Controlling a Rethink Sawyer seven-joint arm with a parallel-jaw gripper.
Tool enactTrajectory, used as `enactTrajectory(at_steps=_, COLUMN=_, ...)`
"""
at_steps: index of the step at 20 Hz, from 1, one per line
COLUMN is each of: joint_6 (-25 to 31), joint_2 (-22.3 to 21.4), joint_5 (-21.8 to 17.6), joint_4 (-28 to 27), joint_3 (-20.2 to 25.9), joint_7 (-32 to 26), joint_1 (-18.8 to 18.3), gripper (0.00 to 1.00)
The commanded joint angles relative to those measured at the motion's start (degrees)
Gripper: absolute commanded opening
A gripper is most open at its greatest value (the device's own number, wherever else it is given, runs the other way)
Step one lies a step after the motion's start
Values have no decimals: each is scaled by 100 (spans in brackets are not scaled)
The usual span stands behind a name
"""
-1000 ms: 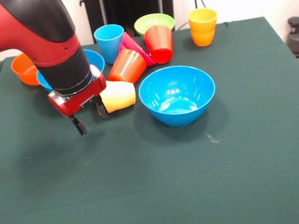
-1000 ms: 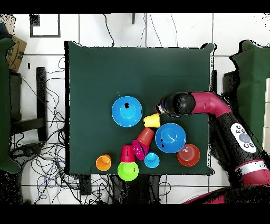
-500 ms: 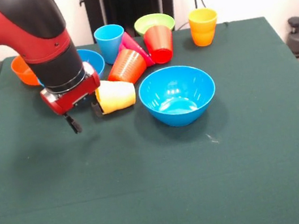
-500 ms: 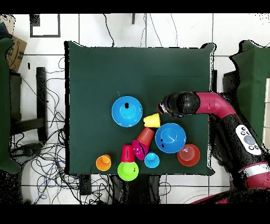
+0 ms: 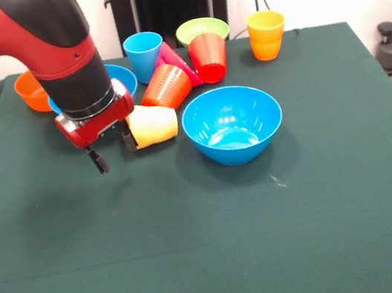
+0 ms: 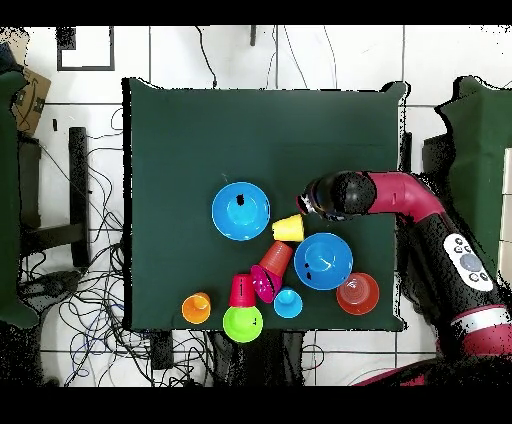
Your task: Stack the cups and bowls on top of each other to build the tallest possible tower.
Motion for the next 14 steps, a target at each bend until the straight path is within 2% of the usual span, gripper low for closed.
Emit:
enactTrajectory(at_steps=1, joint_6=-58, joint_2=175, joint_5=-250, joint_4=74, joint_3=-382, joint_7=-174, joint_1=398, gripper=100)
enactTrajectory(at_steps=14, joint_6=-328, joint_2=374, joint_5=-319, joint_4=-76, joint_3=-522, joint_7=-83, joint_1=492, gripper=100)
